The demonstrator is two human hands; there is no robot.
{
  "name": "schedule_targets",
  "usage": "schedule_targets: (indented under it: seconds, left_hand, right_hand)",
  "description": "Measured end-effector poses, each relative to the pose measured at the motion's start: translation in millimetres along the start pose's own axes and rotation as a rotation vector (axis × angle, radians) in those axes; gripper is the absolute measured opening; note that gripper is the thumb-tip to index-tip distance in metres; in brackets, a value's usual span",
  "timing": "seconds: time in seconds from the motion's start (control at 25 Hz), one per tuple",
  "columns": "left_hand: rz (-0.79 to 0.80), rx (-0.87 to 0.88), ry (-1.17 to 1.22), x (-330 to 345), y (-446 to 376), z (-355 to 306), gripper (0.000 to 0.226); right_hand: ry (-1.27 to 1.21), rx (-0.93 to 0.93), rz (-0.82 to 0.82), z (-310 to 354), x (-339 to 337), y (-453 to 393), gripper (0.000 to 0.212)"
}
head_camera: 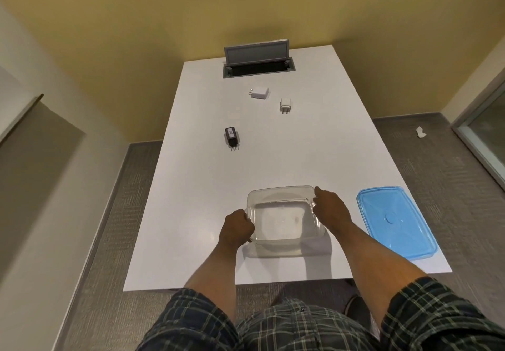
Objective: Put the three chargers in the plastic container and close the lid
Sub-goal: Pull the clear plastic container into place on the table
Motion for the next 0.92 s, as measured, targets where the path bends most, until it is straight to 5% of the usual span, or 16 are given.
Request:
schedule_targets:
  seconds: [0.28,0.56,0.92]
  left_hand:
    - [0.021,0.008,-0.008,2,-4,6,0.030]
    - [0.093,0.069,-0.134,3,-6,4,0.016]
    - [-0.024,0.240,-0.391,-6,-15,7,0.040]
  right_hand:
    - [-0.023,0.036,0.138,-2,10,5,0.063]
    - [-0.010,0.027,0.158,-5,13,5,0.066]
    - [0.079,-0.004,0.086,0,14,5,0.060]
Point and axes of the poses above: each hand's wrist, its own y-axis away from the middle knuckle, its own x-axis out of the palm, z = x × y, the point moved 4 cm from there along -y, towards the middle knuckle, and after that the axes turned 15 degrees about -z, right-handed, at the moved point
